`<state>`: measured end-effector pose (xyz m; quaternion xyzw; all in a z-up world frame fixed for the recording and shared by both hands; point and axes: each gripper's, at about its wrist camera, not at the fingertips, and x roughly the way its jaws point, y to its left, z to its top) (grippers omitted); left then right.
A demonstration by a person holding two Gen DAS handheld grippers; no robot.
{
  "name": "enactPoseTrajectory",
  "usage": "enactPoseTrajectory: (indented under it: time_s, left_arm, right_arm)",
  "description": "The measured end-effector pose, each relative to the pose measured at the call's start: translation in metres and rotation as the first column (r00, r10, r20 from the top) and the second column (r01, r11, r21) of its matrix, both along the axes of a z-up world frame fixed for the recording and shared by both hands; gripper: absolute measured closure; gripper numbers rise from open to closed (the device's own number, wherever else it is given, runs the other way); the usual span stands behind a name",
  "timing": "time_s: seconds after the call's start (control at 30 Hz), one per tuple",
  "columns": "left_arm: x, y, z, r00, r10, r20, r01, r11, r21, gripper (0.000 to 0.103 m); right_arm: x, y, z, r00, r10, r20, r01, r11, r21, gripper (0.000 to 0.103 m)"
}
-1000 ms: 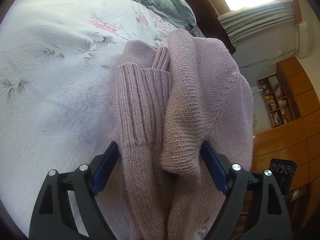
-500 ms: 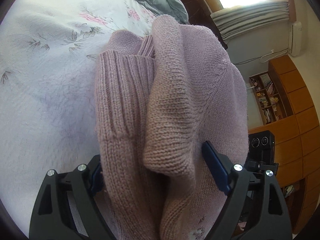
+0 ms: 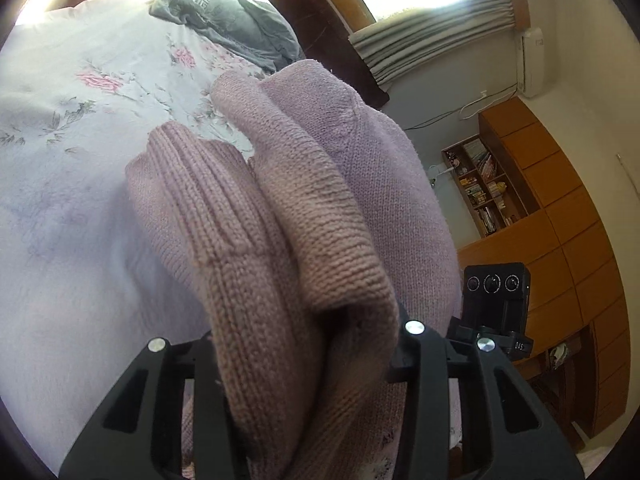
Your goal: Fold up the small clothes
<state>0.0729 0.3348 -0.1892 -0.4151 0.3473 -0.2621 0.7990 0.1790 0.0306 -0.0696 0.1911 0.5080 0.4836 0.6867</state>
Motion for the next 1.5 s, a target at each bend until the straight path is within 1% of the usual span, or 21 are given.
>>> enactPoseTrajectory:
  time_s: [0.13, 0.23, 0.33, 0.47, 0.53, 0.6, 0.7, 0.77, 0.8, 0.83, 0.87, 0.9, 0.93, 1.07, 1.2, 1.23, 1.3, 1.33, 1.4, 1.43, 1.5]
  left_arm:
    - [-0.003, -0.055, 0.018, 0.998, -0.051, 0.037, 0.052, 0.998, -0.024, 0.064]
    - [-0.003, -0.095, 0.018, 0.996, -0.080, 0.042, 0.081, 0.996, -0.022, 0.064]
    - [0.003, -0.127, 0.000, 0.994, -0.110, -0.006, 0.110, 0.994, -0.008, 0.064]
    - [0.008, -0.148, -0.046, 0.988, -0.119, -0.094, 0.125, 0.991, 0.057, 0.063]
    - [0.006, -0.143, -0.067, 0.987, -0.114, -0.111, 0.116, 0.993, 0.008, 0.060]
    - [0.001, -0.137, -0.077, 0.988, -0.100, -0.118, 0.097, 0.995, -0.030, 0.059]
    - [-0.010, -0.132, -0.076, 0.988, -0.079, -0.134, 0.082, 0.997, 0.014, 0.054]
    - [-0.015, -0.126, -0.068, 0.987, -0.060, -0.151, 0.064, 0.998, 0.025, 0.054]
    - [-0.020, -0.121, -0.062, 0.987, -0.050, -0.152, 0.056, 0.998, 0.038, 0.055]
    - [-0.026, -0.118, -0.056, 0.988, -0.042, -0.151, 0.052, 0.997, 0.059, 0.055]
    - [-0.033, -0.114, -0.051, 0.988, -0.037, -0.148, 0.050, 0.995, 0.081, 0.054]
    - [-0.040, -0.112, -0.045, 0.990, -0.031, -0.138, 0.045, 0.994, 0.099, 0.049]
    - [-0.047, -0.111, -0.040, 0.991, -0.024, -0.129, 0.039, 0.993, 0.115, 0.043]
    - [-0.074, -0.113, -0.039, 0.989, -0.035, -0.143, 0.053, 0.990, 0.129, 0.041]
    - [-0.087, -0.125, -0.047, 0.986, -0.038, -0.163, 0.070, 0.977, 0.199, 0.036]
    - [-0.089, -0.129, -0.051, 0.983, -0.039, -0.178, 0.077, 0.974, 0.212, 0.035]
    - [-0.087, -0.134, -0.061, 0.975, -0.033, -0.221, 0.089, 0.965, 0.248, 0.036]
    - [-0.085, -0.135, -0.065, 0.971, -0.031, -0.235, 0.094, 0.961, 0.260, 0.037]
    - [-0.082, -0.134, -0.065, 0.970, -0.024, -0.241, 0.091, 0.959, 0.270, 0.040]
    - [-0.081, -0.133, -0.065, 0.970, -0.025, -0.240, 0.092, 0.958, 0.271, 0.040]
    - [-0.080, -0.131, -0.066, 0.970, -0.024, -0.243, 0.096, 0.953, 0.286, 0.042]
  right_arm:
    - [-0.013, -0.056, 0.025, 0.999, -0.017, 0.052, 0.018, 1.000, -0.016, 0.065]
    - [-0.019, -0.098, 0.025, 0.997, -0.050, 0.064, 0.053, 0.998, -0.046, 0.065]
    - [-0.019, -0.136, 0.002, 0.995, -0.101, 0.023, 0.103, 0.992, -0.075, 0.065]
    - [-0.019, -0.166, -0.050, 0.984, -0.164, -0.068, 0.153, 0.979, -0.137, 0.067]
    - [-0.020, -0.176, -0.070, 0.976, -0.181, -0.119, 0.171, 0.982, -0.084, 0.067]
    - [-0.023, -0.179, -0.081, 0.972, -0.188, -0.141, 0.184, 0.982, -0.045, 0.066]
    - [-0.026, -0.171, -0.081, 0.975, -0.187, -0.121, 0.182, 0.982, -0.050, 0.060]
    - [-0.028, -0.168, -0.073, 0.974, -0.203, -0.104, 0.194, 0.977, -0.087, 0.051]
    - [-0.031, -0.168, -0.068, 0.973, -0.210, -0.094, 0.200, 0.975, -0.098, 0.051]
    - [-0.037, -0.169, -0.061, 0.974, -0.213, -0.084, 0.205, 0.974, -0.095, 0.049]
    - [-0.041, -0.170, -0.056, 0.973, -0.217, -0.073, 0.211, 0.973, -0.090, 0.043]
    - [-0.046, -0.171, -0.051, 0.974, -0.220, -0.063, 0.214, 0.973, -0.084, 0.041]
    - [-0.054, -0.172, -0.047, 0.975, -0.216, -0.059, 0.211, 0.974, -0.078, 0.039]
    - [-0.079, -0.173, -0.050, 0.974, -0.212, -0.079, 0.204, 0.974, -0.095, 0.039]
    - [-0.090, -0.169, -0.069, 0.966, -0.223, -0.131, 0.211, 0.972, -0.104, 0.039]
    - [-0.091, -0.166, -0.075, 0.962, -0.228, -0.150, 0.213, 0.971, -0.108, 0.040]
    - [-0.093, -0.160, -0.082, 0.959, -0.230, -0.165, 0.213, 0.970, -0.115, 0.047]
    - [-0.089, -0.154, -0.081, 0.960, -0.226, -0.168, 0.210, 0.972, -0.108, 0.055]
    - [-0.092, -0.150, -0.072, 0.966, -0.223, -0.134, 0.209, 0.972, -0.111, 0.063]
    - [-0.093, -0.146, -0.067, 0.970, -0.222, -0.104, 0.207, 0.969, -0.139, 0.066]
    - [-0.096, -0.141, -0.064, 0.971, -0.226, -0.075, 0.209, 0.960, -0.187, 0.068]
